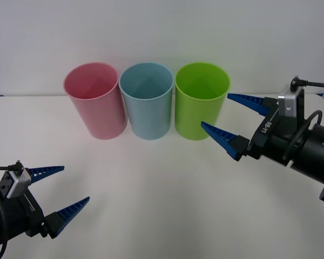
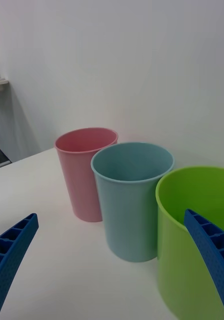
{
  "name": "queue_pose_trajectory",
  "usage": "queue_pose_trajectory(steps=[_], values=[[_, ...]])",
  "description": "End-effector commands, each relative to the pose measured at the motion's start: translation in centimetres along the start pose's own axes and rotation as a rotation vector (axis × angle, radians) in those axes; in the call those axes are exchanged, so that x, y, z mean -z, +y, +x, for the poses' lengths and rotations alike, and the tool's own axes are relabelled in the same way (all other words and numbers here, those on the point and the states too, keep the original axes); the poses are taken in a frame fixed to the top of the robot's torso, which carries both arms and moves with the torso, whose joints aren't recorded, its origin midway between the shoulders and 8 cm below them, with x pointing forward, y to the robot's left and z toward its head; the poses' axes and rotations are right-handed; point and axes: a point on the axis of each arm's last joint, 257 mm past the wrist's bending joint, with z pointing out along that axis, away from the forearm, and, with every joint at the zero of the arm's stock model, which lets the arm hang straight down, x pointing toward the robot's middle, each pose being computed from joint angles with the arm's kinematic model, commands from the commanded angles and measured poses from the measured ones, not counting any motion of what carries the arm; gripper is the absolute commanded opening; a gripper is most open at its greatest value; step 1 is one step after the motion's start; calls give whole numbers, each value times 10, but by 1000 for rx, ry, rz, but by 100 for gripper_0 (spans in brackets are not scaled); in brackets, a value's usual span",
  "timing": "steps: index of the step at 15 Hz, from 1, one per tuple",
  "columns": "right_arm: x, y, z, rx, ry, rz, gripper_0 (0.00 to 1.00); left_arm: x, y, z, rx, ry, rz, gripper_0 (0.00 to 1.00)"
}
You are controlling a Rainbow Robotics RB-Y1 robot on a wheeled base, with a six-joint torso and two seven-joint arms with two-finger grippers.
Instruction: Put cans in the blue bin and PET bottles in the pink bin and trash in the green bin.
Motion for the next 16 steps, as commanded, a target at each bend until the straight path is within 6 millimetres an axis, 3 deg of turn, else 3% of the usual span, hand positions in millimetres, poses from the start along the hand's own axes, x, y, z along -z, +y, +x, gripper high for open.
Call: queue_pose_trajectory(steps=[1,8,11,16], values=[[27,2,27,14,34,15,100,0,0,0,0,0,0,100],[99,16,93,14,163,35,100,0,0,0,0,0,0,100],[115,23,110,-19,190,-3,100,0,0,0,0,0,0,100],[134,14,141,21,213,0,100,0,0,0,0,0,0,100]])
